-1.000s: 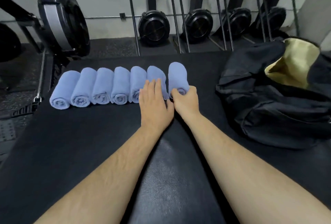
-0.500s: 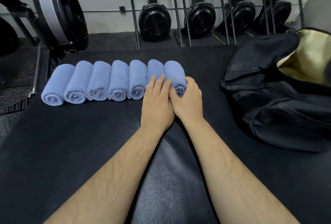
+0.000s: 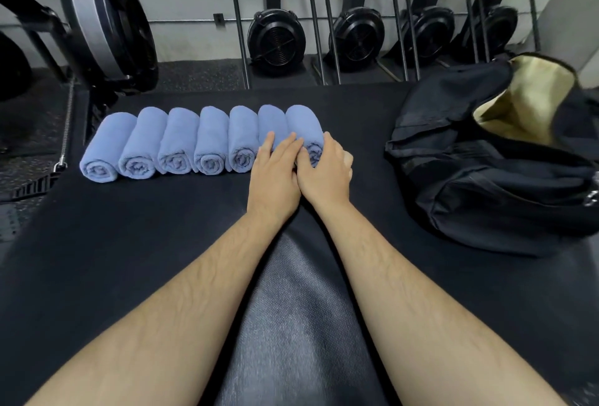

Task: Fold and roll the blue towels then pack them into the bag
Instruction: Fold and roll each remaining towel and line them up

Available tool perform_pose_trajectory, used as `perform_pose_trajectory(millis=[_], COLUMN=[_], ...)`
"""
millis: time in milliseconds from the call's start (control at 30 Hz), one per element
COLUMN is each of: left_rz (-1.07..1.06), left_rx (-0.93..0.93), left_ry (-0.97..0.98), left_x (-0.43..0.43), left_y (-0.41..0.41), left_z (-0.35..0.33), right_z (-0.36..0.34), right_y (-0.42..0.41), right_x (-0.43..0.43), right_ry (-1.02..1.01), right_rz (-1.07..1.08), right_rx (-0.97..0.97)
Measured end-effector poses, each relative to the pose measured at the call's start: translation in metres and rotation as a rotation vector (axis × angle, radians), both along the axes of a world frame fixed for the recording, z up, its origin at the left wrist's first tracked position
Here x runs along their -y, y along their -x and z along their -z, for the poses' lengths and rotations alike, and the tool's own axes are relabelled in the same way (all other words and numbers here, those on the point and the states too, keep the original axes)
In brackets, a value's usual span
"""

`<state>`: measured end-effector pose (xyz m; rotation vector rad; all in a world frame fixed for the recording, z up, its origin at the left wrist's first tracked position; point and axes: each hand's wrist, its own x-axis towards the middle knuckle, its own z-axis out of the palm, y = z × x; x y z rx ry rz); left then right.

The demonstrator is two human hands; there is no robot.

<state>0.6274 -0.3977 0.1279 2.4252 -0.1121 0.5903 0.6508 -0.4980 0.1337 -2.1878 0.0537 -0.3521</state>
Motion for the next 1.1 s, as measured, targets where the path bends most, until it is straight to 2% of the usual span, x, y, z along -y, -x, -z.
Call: perform_pose_trajectory(millis=[100,200,267,333,467,800,1100], left_rz=[0.014,0.095,0.128,0.107,0.04,-0.395,-0.881], left_rx=[0.019,-0.017,-0.093,-0.068,-0.029,0.117,0.045], left_ry=[0.018,0.175,0.357,0.446,0.548,0.639,0.713], left_x=[0.0,0.0,0.001,-0.002,-0.023,-0.176,-0.292], left_y=[0.009,0.04,0.073,0.107,0.175,0.371,0.538], left_z=[-0.004,-0.011,-0.018,-0.025,-0.034,-0.044,0.011], right_z=[-0.003,-0.004,-0.004,-0.006,-0.022,-0.053,0.007], right_y=[0.015,0.047,0.075,0.105,0.173,0.33,0.472], right_x=[0.003,0.003,0.003,0.002,-0.016,-0.182,-0.348], right_ry=[-0.085,0.003,0.079,0.069,-0.096,-0.017,0.016], right_rz=[0.024,0.021,-0.027,-0.116,-0.313,-0.836,-1.098], right_rx=[0.083,0.178,0.137,0.08,0.064,-0.053,-0.388])
